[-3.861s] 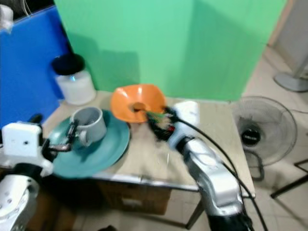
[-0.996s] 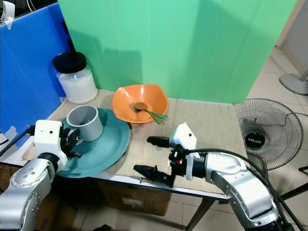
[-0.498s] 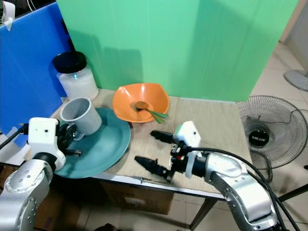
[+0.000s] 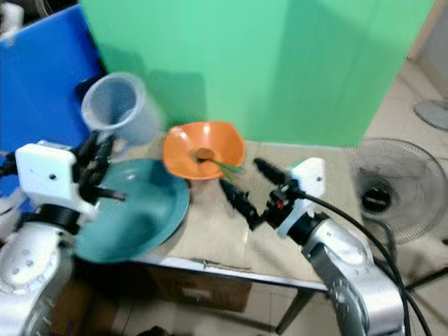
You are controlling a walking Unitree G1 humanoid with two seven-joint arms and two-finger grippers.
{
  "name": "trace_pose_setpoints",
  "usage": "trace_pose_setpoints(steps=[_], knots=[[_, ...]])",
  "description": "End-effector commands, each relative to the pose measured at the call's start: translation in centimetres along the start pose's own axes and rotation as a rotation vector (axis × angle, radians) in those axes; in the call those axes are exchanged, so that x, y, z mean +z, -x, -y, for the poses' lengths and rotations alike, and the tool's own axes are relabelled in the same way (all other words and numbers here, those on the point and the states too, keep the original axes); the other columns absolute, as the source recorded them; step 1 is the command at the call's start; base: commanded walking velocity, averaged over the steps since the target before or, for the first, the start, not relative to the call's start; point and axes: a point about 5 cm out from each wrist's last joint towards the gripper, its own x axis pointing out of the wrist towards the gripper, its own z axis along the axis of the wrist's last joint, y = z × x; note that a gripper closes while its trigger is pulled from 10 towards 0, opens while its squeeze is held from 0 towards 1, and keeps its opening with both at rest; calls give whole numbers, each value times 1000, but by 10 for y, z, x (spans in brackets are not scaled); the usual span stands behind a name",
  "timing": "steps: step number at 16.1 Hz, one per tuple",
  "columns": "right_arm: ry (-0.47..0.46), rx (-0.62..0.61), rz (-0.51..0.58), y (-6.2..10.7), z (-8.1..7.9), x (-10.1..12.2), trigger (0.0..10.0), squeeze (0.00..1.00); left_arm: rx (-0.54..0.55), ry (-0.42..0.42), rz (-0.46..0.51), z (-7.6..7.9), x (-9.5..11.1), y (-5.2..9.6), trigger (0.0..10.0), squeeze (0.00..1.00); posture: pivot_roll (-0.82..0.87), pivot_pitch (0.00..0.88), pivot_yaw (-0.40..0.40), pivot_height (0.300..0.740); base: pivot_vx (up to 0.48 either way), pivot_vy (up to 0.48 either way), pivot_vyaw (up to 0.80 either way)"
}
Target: Setting the table
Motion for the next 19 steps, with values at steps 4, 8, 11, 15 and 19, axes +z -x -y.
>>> trace_pose_setpoints(steps=[4, 8, 11, 15, 19], knots=[[23, -181, 21, 3, 2, 10, 10000, 0, -51, -3, -10, 14, 1, -3, 10000, 0, -29, 0, 66, 740, 0, 0, -781], [36, -264, 17, 3, 12, 15, 10000, 0, -10, 10, -2, 10, 2, -10, 10000, 0, -43, 0, 72, 740, 0, 0, -783], [20, -418, -103, 9, 29, -1, 10000, 0, 20, -15, -66, 10, -11, -12, 10000, 0, -44, 0, 70, 740, 0, 0, -763], [56, -443, -101, 0, 29, -1, 10000, 0, 49, -35, -78, -1, -17, -16, 10000, 0, -53, 0, 87, 740, 0, -88, -764], [65, -444, -100, -3, 26, 0, 10000, 0, 54, -56, -74, -5, -18, -20, 10000, 0, -60, 0, 93, 740, 0, -399, -763]])
